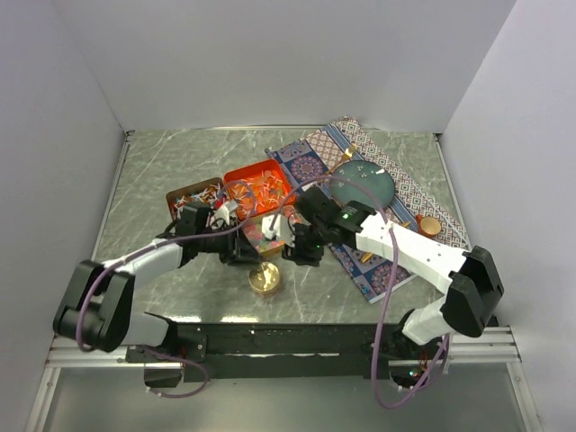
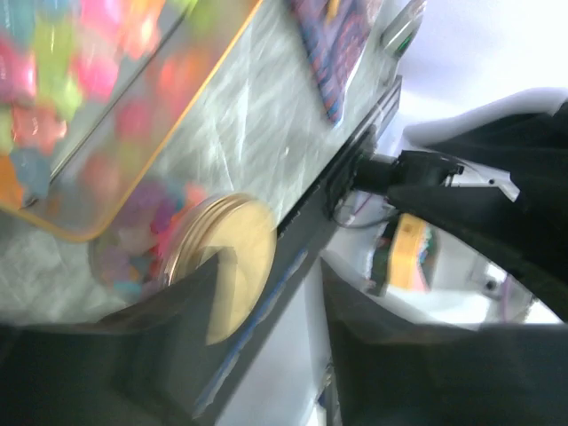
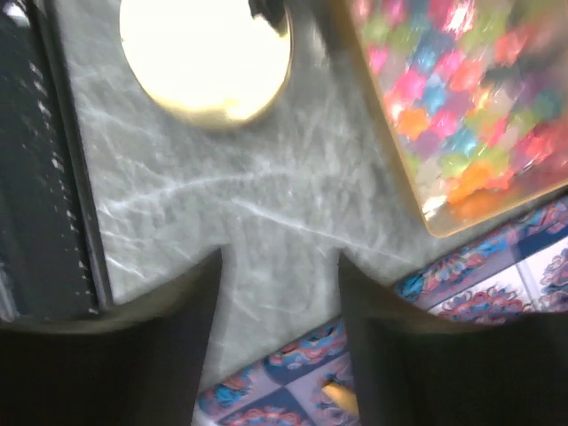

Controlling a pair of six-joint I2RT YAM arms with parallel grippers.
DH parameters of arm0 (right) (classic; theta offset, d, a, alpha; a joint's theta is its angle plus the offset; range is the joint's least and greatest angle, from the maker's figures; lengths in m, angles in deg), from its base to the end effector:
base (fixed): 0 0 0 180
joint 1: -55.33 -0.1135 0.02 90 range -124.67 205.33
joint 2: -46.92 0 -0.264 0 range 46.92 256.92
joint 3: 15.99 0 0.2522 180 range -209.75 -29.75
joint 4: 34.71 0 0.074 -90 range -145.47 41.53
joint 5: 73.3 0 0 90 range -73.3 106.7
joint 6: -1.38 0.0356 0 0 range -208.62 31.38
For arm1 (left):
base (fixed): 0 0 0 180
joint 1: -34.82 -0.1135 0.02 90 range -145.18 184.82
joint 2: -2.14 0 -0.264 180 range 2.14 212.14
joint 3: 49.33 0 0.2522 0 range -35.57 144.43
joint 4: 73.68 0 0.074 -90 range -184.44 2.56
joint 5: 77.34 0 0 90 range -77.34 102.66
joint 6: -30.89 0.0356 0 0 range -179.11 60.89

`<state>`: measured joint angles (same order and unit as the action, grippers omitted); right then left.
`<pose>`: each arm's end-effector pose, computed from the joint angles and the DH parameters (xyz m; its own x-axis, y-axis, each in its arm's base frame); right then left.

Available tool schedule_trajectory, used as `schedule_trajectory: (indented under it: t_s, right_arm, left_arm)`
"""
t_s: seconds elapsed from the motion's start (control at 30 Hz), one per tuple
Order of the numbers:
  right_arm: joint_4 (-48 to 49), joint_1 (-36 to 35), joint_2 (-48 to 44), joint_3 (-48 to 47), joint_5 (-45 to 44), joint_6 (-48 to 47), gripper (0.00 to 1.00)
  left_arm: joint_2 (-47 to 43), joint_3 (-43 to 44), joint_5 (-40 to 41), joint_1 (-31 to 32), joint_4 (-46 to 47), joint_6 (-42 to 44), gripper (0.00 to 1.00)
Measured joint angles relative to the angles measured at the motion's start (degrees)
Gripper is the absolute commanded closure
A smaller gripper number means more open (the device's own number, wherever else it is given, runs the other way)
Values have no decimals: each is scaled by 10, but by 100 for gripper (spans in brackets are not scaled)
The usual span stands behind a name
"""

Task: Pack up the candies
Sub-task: Close the bottle lid on the packing bottle.

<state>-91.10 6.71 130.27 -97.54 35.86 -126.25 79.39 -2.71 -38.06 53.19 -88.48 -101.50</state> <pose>0.1884 0.2315 0.2763 0.0577 -0.8070 -0.5877 -0.9949 0.0024 -0.1009 0.2253 -0.1038 0.1737 -0.9814 -0.1238 -0.1466 0.0723 0.4687 -0.8804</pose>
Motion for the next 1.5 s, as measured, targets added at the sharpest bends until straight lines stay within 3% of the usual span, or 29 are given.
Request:
schedule_trajectory:
  t_s: [0.07,0.13,0.2,0.33,0.47,0.63,0.83,1.2,1.5]
  right_arm:
    - [2,-13,7,-33,10,17,100]
    - [12,-42,20,-67,12,35,100]
    - [22,-76,37,-89,14,43,100]
    - [31,-127,101,-127,30,53,100]
    - [37,-132,162,-127,23,57,100]
    - [38,-131,202,-107,6,43,100]
    - [50,-131,196,-100,5,37,100]
    - [27,-129,126,-98,-10,31,100]
    - [45,-130,163,-73,-16,16,100]
  left_arm:
    - [-27,26,7,-17,-14,3,23]
    - [-53,60,12,-54,-26,7,20]
    - [-72,87,18,-88,-40,20,10]
    - [-115,117,58,-132,-107,73,9]
    - [-173,103,85,-146,-170,115,7]
    - [-316,48,139,-153,-173,143,1]
    - [-403,30,185,-153,-145,187,1]
    - [-405,22,169,-153,-113,268,1]
    - [-449,-21,132,-153,-89,296,3]
